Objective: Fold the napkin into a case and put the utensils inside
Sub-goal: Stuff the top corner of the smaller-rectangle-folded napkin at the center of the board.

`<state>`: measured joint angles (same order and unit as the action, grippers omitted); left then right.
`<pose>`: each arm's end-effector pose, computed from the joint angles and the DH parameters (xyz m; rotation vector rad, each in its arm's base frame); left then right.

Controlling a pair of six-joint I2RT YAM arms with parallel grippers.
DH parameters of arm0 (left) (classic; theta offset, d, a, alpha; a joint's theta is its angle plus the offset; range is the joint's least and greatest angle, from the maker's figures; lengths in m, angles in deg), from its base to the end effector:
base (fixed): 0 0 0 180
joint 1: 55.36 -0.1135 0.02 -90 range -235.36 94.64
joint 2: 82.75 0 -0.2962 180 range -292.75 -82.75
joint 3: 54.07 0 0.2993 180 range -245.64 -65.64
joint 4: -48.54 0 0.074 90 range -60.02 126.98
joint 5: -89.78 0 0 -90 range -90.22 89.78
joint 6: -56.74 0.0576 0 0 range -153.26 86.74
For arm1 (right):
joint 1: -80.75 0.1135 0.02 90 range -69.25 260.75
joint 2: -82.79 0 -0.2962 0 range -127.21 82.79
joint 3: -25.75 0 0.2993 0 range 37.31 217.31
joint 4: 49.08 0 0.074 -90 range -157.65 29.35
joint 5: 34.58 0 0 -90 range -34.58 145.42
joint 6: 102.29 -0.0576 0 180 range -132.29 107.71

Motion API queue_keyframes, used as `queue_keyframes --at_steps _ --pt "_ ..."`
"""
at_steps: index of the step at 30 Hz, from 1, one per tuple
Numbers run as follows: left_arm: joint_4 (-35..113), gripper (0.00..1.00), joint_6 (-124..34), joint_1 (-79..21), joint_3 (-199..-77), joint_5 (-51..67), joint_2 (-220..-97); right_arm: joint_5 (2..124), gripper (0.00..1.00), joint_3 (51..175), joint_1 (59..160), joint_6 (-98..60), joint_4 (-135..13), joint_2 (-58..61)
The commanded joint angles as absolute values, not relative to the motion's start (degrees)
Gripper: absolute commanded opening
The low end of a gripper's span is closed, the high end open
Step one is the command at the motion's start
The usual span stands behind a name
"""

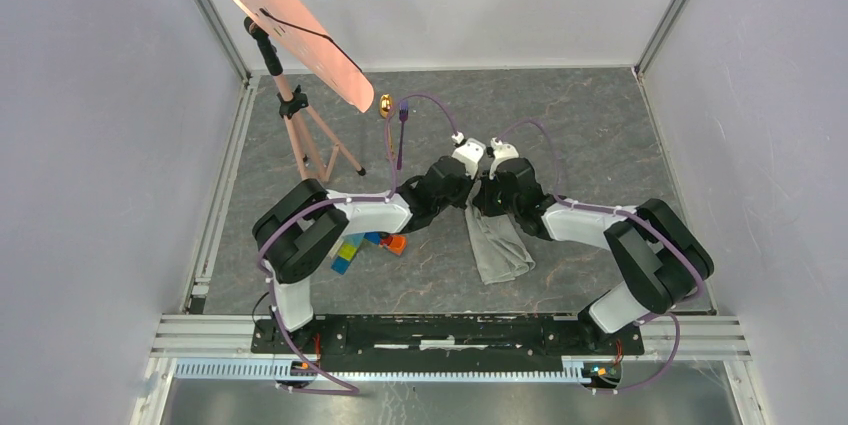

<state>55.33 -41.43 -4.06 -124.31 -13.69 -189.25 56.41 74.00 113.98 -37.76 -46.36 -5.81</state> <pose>0.2972 -0.3496 0.1565 0.6337 1.9949 -0.3902 0.2881 0.1899 0.1355 -0.1647 2.2846 0.5693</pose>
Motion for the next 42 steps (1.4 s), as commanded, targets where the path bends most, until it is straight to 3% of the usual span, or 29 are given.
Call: queue_keyframes --at_steps 1,21,26,42 --pt "60.5 0.02 -44.0 -4.8 -124.1 -12.8 -186.2 56.9 0.0 73.9 114.2 -37.4 -47.0 -6.5" --pt "61.6 0.02 -42.5 -4.9 -121.8 -10.5 -185.2 55.3 0.0 84.8 115.1 -40.0 -56.7 -10.2" --pt "60.2 0.02 -43.1 -5.0 -122.1 -12.1 -185.4 61.9 0.0 81.0 112.8 -46.0 -49.9 -9.5" --pt "66.7 0.02 -38.1 -4.7 -118.4 -13.8 -183.4 63.6 0.0 83.4 112.5 -48.5 -54.7 -12.1"
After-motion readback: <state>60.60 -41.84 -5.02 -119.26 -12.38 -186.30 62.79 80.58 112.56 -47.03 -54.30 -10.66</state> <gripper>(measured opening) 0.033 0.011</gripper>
